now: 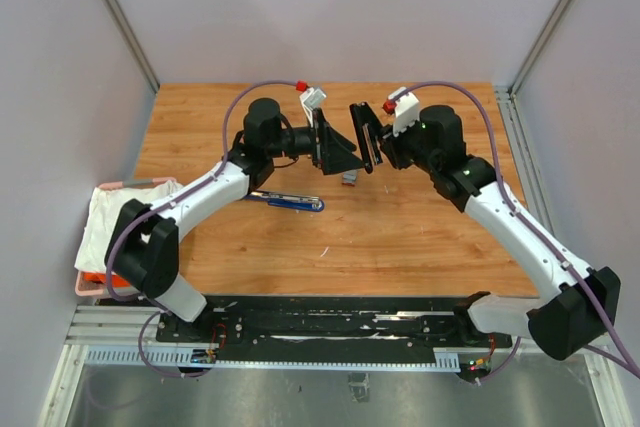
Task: Unload the staples from the stapler
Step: Unload the staple at the center of the board.
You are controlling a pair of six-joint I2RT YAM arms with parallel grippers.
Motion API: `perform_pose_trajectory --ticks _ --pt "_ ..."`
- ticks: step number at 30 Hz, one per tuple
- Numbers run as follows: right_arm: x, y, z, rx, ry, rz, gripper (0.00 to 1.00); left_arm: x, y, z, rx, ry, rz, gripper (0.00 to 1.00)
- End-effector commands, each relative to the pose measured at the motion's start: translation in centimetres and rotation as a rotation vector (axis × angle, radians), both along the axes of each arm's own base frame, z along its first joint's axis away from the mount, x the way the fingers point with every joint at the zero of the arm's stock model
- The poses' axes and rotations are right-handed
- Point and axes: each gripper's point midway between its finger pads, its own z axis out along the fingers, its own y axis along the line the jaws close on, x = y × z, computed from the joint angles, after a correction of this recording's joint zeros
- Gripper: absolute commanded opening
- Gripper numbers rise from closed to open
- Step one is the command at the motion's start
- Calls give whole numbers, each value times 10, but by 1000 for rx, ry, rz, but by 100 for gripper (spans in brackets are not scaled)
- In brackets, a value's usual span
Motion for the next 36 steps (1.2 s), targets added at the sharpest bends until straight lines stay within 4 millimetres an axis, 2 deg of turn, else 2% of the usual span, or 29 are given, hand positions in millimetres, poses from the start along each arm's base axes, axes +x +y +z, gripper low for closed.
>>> perform_pose_trajectory --ticks 1,9,17,25,30,36 --pt "3 -5 43 116 -117 -37 1 -11 -13 9 -50 -7 -60 98" --pt "-1 -9 44 162 -99 -36 1 -8 -21 4 -65 18 -63 98" --pt "-6 -6 47 185 -89 -18 1 9 -27 -14 -46 54 4 98" --pt "-5 6 32 209 -47 19 1 29 -27 -39 26 135 102 98" --pt "1 5 20 186 -41 3 0 21 -37 -36 19 150 54 98" --pt "3 4 15 152 -58 -9 1 14 -46 -31 10 159 20 98"
